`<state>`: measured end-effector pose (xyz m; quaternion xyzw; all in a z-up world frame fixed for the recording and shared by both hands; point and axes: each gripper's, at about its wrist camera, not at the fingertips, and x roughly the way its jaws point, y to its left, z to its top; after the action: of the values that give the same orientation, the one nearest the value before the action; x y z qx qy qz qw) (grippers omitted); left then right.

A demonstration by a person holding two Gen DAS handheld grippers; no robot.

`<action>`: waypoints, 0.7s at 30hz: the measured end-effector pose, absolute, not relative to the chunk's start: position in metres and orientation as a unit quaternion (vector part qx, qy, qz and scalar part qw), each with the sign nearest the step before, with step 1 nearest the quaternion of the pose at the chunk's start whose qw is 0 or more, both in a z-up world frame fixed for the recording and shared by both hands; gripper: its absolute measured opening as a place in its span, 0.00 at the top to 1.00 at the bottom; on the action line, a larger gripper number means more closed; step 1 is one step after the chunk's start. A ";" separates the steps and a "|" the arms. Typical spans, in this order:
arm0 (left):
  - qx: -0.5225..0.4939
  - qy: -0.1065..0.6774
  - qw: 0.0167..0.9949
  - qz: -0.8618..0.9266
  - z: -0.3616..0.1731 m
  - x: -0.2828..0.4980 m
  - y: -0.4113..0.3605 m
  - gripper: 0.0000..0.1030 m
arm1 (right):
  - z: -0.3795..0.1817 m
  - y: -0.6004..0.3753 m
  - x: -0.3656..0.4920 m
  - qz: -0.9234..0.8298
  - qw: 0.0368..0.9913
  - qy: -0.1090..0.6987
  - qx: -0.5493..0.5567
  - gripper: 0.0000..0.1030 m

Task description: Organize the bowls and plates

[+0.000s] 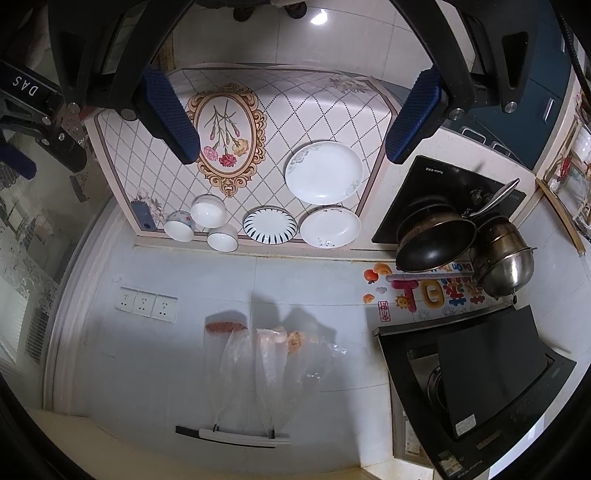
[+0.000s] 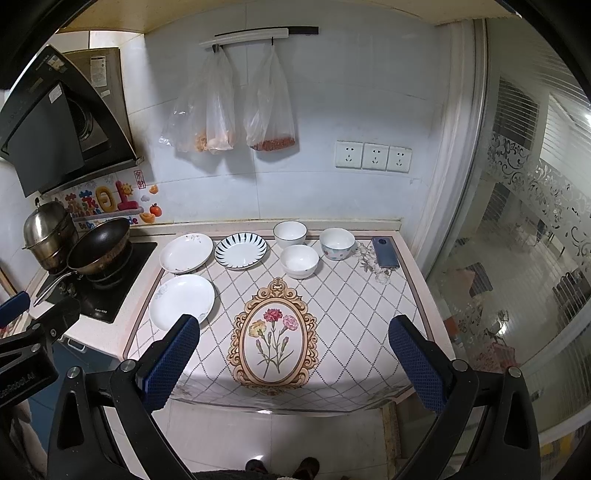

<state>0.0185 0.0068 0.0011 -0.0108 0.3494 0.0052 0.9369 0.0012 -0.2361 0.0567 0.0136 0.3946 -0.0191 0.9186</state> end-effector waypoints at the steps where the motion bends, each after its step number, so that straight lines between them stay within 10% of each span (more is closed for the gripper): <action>1: -0.015 0.348 0.938 0.007 0.000 0.022 0.011 0.00 | 0.055 -0.236 0.002 -0.017 0.919 0.393 0.016 0.00; 21: -0.009 0.510 0.851 0.125 -0.209 0.233 0.152 0.00 | -0.193 -0.173 0.222 0.133 0.811 0.552 0.140 0.03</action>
<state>0.2333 0.1516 -0.2087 -0.0087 0.5099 0.1247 0.8511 0.2221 -0.1732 -0.1935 0.1404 0.5519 0.1329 0.8112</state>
